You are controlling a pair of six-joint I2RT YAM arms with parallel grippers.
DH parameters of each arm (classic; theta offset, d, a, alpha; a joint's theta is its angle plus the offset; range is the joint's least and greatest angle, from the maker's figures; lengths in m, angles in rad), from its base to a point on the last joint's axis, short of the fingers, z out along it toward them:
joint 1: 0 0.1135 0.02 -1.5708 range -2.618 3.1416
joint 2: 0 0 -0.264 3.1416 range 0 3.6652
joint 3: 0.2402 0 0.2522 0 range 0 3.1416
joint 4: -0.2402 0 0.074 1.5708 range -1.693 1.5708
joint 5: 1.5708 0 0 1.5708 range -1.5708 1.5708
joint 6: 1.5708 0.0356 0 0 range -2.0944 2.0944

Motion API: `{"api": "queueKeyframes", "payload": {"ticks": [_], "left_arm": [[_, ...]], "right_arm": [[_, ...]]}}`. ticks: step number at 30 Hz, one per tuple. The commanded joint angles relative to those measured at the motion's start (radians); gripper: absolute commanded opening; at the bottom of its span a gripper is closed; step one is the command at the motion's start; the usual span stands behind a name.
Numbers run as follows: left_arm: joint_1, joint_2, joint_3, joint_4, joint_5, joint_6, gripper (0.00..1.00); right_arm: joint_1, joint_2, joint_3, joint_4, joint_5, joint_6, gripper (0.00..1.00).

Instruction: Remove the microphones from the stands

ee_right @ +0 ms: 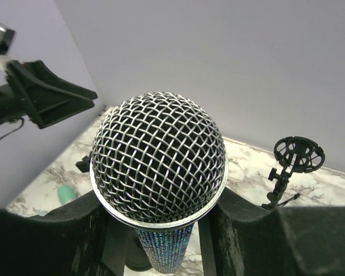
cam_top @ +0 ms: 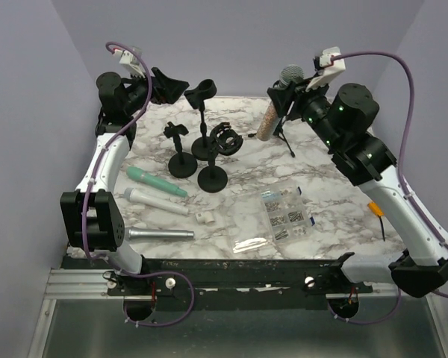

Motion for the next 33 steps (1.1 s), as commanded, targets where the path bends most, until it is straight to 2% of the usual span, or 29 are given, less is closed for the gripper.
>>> {"api": "queueKeyframes", "payload": {"ticks": [1,5,8,16,22,26,33], "left_arm": [[-0.006,0.021,0.052,-0.237,-0.115,-0.038,0.95],[-0.043,0.088,0.168,-0.303,-0.115,-0.022,0.94],[-0.058,0.127,0.203,-0.290,-0.102,-0.030,0.93],[-0.097,0.161,0.201,-0.333,-0.180,0.047,0.94],[-0.112,0.212,0.229,-0.429,-0.246,0.121,0.86],[-0.140,0.223,0.224,-0.493,-0.303,0.226,0.83],[-0.150,0.246,0.193,-0.527,-0.362,0.315,0.81]], "right_arm": [[0.004,-0.073,-0.036,-0.005,-0.032,0.027,0.01],[0.005,-0.106,-0.061,-0.012,-0.045,0.028,0.01],[0.005,-0.124,-0.081,-0.015,-0.055,0.029,0.01],[0.005,-0.151,-0.109,-0.015,-0.060,0.027,0.01],[0.005,-0.146,-0.125,0.004,-0.075,0.032,0.01],[0.005,-0.143,-0.135,0.009,-0.077,0.031,0.01],[0.005,-0.125,-0.138,0.008,-0.095,0.040,0.01]]}}
